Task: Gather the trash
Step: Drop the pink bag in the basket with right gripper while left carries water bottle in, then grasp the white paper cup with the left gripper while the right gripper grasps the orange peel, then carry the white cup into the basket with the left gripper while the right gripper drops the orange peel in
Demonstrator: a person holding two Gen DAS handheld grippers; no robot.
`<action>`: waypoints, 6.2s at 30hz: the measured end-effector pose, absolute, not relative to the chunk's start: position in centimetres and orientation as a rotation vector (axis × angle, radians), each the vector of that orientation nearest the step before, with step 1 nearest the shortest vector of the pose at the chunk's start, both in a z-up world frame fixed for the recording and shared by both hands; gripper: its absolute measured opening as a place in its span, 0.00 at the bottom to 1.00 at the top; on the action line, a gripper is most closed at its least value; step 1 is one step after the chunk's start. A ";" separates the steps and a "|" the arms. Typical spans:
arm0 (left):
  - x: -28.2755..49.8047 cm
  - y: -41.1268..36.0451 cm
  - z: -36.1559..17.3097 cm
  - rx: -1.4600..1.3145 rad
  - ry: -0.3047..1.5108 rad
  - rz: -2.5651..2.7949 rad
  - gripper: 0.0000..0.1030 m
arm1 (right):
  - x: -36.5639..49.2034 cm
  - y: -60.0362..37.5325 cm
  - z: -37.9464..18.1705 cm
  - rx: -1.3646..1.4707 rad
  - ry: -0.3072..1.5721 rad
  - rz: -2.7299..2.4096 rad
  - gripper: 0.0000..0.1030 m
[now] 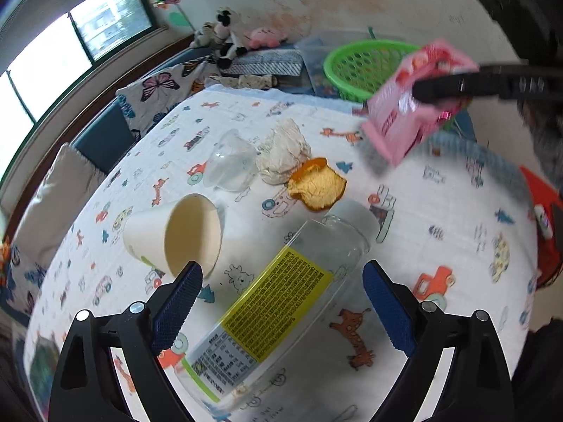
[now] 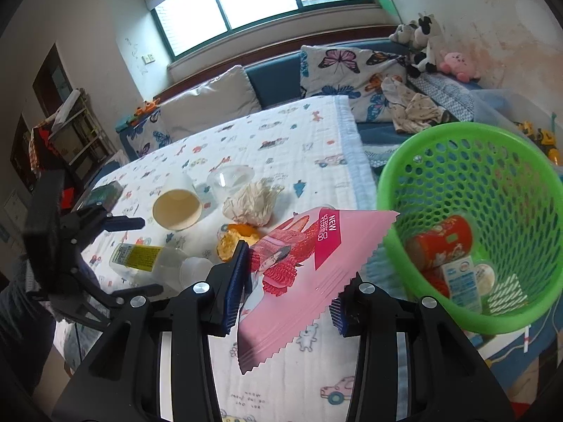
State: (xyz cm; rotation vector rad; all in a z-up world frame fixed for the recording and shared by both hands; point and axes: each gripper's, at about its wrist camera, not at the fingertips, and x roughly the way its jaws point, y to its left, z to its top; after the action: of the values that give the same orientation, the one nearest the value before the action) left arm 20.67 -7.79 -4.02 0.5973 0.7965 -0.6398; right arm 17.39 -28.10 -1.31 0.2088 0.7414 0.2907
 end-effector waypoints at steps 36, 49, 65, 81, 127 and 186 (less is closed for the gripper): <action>20.9 -15.0 0.9 0.398 0.823 -0.752 0.49 | 16.1 -39.7 -0.1 0.258 0.704 0.029 0.41; 23.7 -20.7 4.7 0.279 0.781 -0.784 0.45 | 19.6 -44.7 -3.4 0.190 0.809 -0.110 0.60; 28.2 -30.3 6.1 0.172 0.803 -0.831 0.45 | 17.0 -47.1 -4.6 0.252 0.808 -0.133 0.68; 29.7 -34.6 0.5 0.130 0.950 -0.798 0.67 | 14.3 -46.9 -4.2 0.304 0.765 -0.092 0.70; 29.5 -2.1 2.5 -0.064 0.908 -0.247 0.70 | 18.7 -27.0 -1.8 0.095 0.773 0.312 0.71; 34.7 0.1 -4.3 -0.364 1.061 -0.167 0.57 | 23.1 -19.7 -6.4 -0.009 0.862 0.420 0.47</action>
State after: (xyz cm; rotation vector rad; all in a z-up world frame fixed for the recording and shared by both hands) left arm 34.73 0.06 -4.27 -0.3636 1.0605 -0.1668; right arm 23.12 -19.67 -6.37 -0.0090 0.8618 0.4196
